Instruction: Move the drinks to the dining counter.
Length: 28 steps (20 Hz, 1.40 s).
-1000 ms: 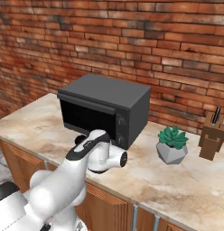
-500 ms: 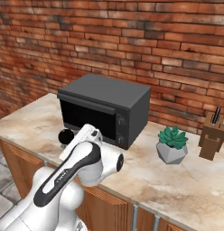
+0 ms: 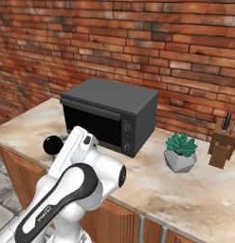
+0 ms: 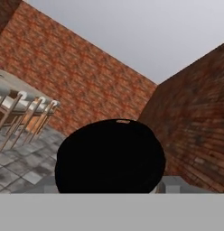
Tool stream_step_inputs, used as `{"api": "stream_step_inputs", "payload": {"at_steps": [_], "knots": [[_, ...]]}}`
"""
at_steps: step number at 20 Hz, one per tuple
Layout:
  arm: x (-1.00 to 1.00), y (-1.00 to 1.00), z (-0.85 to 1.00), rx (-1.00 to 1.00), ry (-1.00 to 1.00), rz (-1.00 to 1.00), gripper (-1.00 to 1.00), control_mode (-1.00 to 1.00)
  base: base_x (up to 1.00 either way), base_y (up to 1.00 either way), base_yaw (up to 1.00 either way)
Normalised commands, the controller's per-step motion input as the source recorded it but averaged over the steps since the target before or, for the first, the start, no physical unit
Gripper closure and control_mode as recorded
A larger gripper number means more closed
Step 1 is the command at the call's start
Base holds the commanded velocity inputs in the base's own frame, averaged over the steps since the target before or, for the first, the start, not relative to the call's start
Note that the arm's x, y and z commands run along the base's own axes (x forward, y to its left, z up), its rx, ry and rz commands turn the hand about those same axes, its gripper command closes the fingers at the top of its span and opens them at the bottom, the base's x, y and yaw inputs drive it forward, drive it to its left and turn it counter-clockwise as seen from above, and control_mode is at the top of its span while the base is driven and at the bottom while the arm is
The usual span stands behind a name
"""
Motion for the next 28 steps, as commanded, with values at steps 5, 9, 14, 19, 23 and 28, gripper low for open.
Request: {"api": "stream_step_inputs", "payload": {"at_steps": [5,9,14,19,23,28], "knots": [[-0.03,0.0,0.02,-0.01,-0.03,0.0,1.0,-1.0,0.0,0.0,0.0],[0.0,0.0,0.0,0.0,0.0,0.0,1.0,1.0,-0.33,0.0,0.0],[0.0,0.0,0.0,0.0,0.0,0.0,1.0,1.0,-1.0,0.0,0.1],[0.0,0.0,0.0,0.0,0.0,0.0,1.0,1.0,-1.0,0.07,0.28],[0.0,0.0,0.0,0.0,0.0,0.0,1.0,1.0,-0.66,0.42,0.53],[0.0,0.0,0.0,0.0,0.0,0.0,1.0,1.0,-0.3,0.5,0.76]]}}
